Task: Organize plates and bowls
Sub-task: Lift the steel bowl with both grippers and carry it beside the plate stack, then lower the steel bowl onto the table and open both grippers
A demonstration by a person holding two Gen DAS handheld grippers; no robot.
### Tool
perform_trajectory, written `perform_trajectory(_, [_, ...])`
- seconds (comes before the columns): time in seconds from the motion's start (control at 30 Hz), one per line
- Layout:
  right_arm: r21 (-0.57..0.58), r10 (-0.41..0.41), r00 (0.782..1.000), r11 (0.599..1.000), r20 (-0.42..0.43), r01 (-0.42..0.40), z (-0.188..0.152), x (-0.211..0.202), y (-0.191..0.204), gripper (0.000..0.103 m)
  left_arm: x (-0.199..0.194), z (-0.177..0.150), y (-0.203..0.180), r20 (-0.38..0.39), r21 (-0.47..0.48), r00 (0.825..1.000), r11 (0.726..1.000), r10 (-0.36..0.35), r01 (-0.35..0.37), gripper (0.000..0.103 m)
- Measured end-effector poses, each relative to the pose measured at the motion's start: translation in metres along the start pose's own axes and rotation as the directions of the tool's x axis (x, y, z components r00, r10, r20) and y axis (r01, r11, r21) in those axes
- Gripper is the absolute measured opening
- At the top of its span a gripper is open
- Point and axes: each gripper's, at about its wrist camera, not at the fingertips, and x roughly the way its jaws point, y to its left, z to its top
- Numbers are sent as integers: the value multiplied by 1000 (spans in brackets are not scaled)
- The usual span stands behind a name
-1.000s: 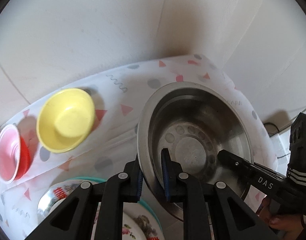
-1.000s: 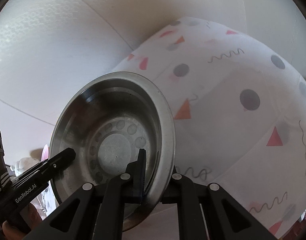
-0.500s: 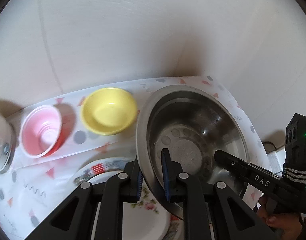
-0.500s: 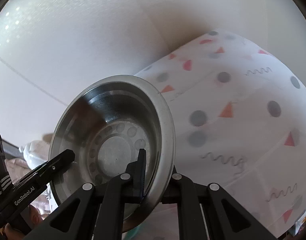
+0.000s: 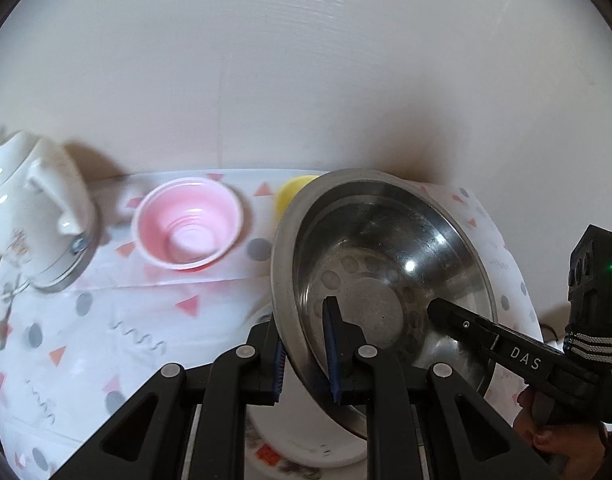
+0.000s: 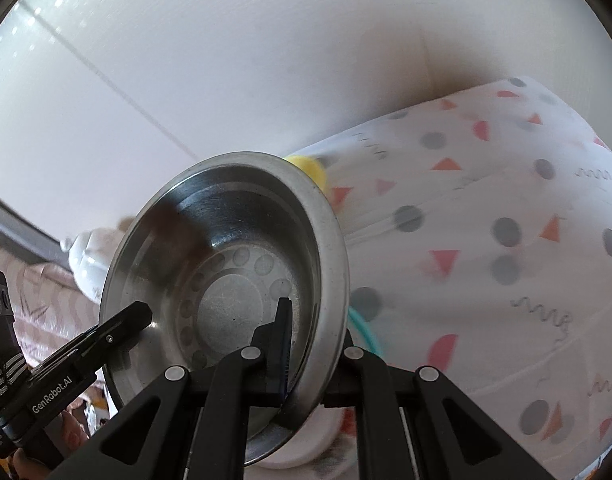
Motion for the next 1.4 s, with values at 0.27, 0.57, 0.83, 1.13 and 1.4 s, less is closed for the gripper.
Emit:
perform_trajectory(0.27, [-99, 41, 998, 994, -45, -45, -3, 22, 44, 10, -22, -14, 53, 25, -118, 999, 992, 42, -38, 17])
perform_trajectory(0.57, [-185, 80, 989, 977, -128, -103, -18, 54, 92, 10, -44, -43, 109, 23, -252, 994, 962, 109, -100, 17])
perform_trajectory(0.83, [-239, 89, 970, 960, -225, -144, -41, 88, 126, 11, -53, -78, 155, -31, -354, 985, 919, 172, -172, 17])
perform_trajectory(1.13, [-272, 65, 945, 949, -321, -157, -68, 117, 143, 11, -45, -109, 189, -108, -434, 977, 875, 184, -213, 17])
perform_trajectory(1.4, [-325, 34, 934, 933, -356, -158, -83, 132, 163, 13, -36, -125, 202, -150, -455, 965, 851, 217, -262, 17])
